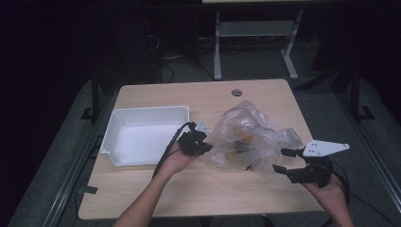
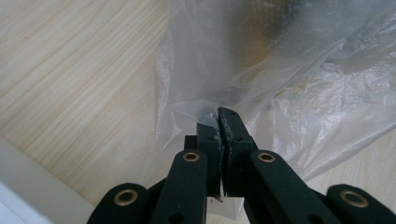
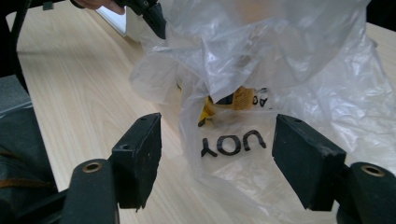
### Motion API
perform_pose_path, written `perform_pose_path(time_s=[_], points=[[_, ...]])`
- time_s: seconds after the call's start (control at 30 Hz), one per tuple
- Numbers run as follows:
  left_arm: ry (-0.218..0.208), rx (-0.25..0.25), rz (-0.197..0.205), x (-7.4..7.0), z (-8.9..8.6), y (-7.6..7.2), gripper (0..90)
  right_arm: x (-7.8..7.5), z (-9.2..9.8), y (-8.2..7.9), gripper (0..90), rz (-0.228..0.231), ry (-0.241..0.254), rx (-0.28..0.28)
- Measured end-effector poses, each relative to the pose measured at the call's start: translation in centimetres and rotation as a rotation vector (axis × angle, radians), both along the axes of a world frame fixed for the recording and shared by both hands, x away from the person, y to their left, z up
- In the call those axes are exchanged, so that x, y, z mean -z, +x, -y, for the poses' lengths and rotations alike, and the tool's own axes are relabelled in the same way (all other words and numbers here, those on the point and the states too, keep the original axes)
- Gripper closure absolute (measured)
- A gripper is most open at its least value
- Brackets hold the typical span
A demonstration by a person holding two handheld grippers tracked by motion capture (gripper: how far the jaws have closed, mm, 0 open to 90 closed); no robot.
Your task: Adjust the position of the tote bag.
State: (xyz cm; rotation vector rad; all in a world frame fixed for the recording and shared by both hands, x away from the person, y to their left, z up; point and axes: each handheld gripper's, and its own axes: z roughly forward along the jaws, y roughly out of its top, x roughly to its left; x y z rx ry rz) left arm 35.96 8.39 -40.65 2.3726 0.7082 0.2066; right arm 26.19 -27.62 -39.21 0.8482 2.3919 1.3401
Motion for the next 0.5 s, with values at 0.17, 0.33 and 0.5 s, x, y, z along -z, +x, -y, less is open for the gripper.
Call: perform_pose_path(time_s=[0.17,0.33,0.5], points=[[0.002,0.002,-0.012,0.3,0.15,-0.11,87.7,0.02,0.02,-0.09,33.2,0.002,0.003,-0.002],[0.011,0.008,-0.019,0.59,0.05,-0.21,86.9,0.37,0.14,-0.01,33.4,-0.007,-0.009,0.004],[-0.018,0.003,-0.023,0.37,-0.52,-0.26,80.4,0.63,0.66,-0.08,33.1,-0.016,-0.007,0.019]])
